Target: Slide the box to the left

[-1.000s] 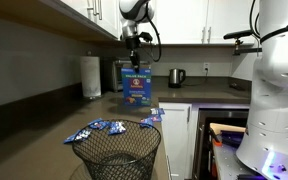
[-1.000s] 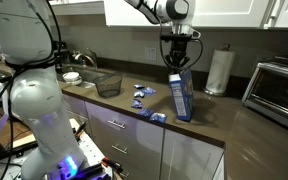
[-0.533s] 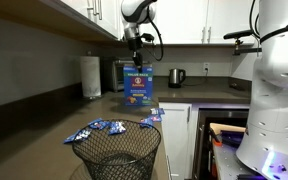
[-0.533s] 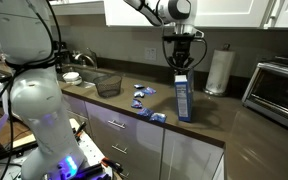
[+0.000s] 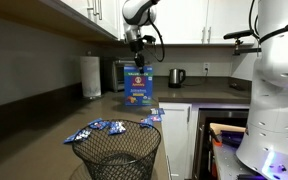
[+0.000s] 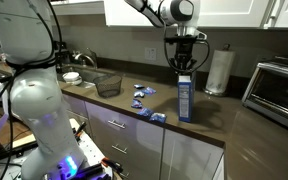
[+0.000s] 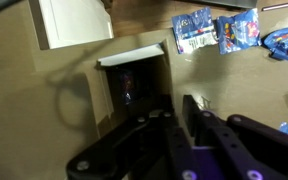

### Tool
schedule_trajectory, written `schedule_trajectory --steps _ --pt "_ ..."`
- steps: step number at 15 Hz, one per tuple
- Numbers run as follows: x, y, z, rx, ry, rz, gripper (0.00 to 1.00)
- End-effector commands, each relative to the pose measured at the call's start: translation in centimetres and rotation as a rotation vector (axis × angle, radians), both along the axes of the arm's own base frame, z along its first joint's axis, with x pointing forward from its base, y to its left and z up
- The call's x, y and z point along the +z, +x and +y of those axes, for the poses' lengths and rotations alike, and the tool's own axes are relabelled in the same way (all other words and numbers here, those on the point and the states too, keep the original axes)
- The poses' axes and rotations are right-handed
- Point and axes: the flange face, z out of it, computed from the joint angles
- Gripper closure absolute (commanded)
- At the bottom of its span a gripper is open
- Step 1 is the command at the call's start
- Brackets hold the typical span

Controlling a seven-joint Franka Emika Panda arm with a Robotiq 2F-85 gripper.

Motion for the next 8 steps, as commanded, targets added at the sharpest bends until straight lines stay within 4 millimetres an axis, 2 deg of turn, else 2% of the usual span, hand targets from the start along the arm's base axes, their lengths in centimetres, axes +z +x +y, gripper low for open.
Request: schedule_trajectory --steps 1,2,8 --pt "0.1 -0.1 0.0 -0.005 0.005 0.023 0.97" --pt "0.1 -0.2 0.1 -0.003 0.008 0.025 0.99" --pt "0.1 -0.8 1.1 0.007 0.036 0.078 0.94"
